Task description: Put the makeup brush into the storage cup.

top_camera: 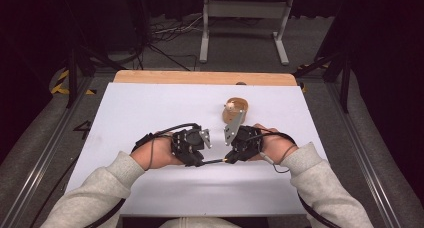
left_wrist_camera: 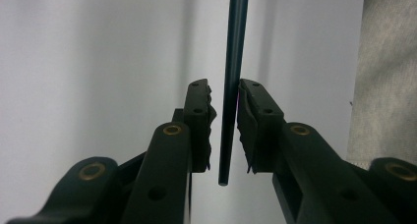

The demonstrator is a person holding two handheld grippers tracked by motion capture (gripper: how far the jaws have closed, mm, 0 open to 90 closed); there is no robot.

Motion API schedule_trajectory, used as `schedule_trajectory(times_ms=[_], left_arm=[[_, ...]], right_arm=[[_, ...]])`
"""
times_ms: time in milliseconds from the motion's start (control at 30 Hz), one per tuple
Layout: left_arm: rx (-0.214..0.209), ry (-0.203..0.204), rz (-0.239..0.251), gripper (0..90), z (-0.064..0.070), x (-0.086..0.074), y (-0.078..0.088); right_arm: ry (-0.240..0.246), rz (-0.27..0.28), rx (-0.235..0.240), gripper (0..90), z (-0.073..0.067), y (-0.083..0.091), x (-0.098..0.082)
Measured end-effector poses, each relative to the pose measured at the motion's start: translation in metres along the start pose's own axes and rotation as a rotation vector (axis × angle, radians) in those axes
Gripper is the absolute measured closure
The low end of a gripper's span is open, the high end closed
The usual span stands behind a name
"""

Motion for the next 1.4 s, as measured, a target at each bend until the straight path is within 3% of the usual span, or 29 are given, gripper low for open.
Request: schedule_trajectory(times_ms=[267, 400, 567, 1400], left_arm=[[-0.023, 0.002, -0.065, 75.1, 0.002, 0.004, -0.011], [-0.034, -0.011, -0.086, 81.2, 0.005, 0.003, -0.015], [-0.02, -0.023, -0.112, 82.9, 0.005, 0.003, -0.019], [-0.009, -0.029, -0.134, 84.0, 0.007, 0.003, -0.022]], right_arm=[[0.0, -0.005, 0.005, 84.6, 0.0, 0.0, 0.002], [0.006, 0.006, 0.003, 84.6, 0.0, 0.001, 0.003], [-0.002, -0.009, 0.011, 84.6, -0.001, -0.001, 0.002], [0.009, -0.005, 0.012, 84.2, -0.001, -0.004, 0.002]])
Point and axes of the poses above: each handheld gripper's, and its own axes: y roughly backward along the jaws, x roughly out of its top, z roughly to its right, the point moved 8 cm from there along -y, roughly forward along the jaws, and after that the axes turned 1 degree about y, right-handed, at the moved point
